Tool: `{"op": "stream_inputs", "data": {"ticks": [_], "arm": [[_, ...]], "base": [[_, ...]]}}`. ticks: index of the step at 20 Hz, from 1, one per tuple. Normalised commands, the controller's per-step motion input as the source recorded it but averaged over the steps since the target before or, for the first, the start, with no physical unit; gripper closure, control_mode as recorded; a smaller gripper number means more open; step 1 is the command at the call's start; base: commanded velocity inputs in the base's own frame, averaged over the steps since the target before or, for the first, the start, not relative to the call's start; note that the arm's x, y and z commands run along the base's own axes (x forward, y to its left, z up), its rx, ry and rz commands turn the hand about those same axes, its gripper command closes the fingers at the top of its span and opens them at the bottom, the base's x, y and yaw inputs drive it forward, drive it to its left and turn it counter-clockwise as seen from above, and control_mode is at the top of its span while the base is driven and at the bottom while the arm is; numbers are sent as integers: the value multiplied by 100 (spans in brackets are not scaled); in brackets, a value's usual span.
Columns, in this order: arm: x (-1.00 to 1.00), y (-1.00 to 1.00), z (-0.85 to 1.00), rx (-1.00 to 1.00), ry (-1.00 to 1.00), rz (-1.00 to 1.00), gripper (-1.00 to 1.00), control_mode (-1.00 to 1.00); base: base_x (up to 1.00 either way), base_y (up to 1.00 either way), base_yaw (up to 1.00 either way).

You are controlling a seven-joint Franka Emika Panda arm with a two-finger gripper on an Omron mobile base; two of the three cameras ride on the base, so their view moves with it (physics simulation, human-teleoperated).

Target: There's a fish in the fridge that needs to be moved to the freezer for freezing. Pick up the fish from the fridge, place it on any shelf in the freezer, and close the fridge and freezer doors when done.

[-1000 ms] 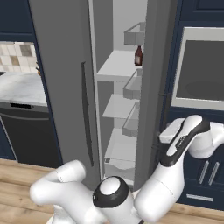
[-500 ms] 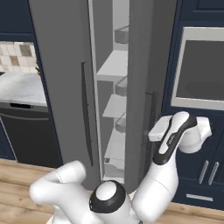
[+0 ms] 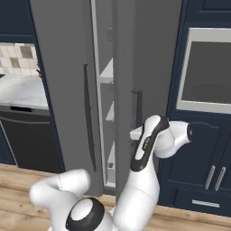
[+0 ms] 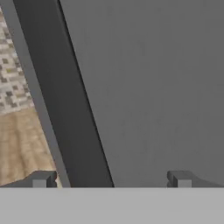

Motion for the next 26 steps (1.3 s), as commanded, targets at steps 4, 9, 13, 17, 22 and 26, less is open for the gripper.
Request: {"op": "stream_inputs", "data": {"ticks": [4, 9, 13, 17, 22, 26], "arm": [[31, 83, 0, -3, 6, -38, -100, -100], [54, 72, 3, -11, 21, -25, -100, -100], [55, 36, 16, -10, 28, -16, -100, -100], [48, 25, 16, -9, 20, -17, -100, -100], [24, 22, 27, -7, 4, -15, -100, -100], [32, 28, 11, -11, 6, -19, -100, -100]], "base": [[0, 0, 0], [0, 0, 0], [0, 0, 0], [0, 0, 0], [0, 0, 0], [0, 0, 0]]}}
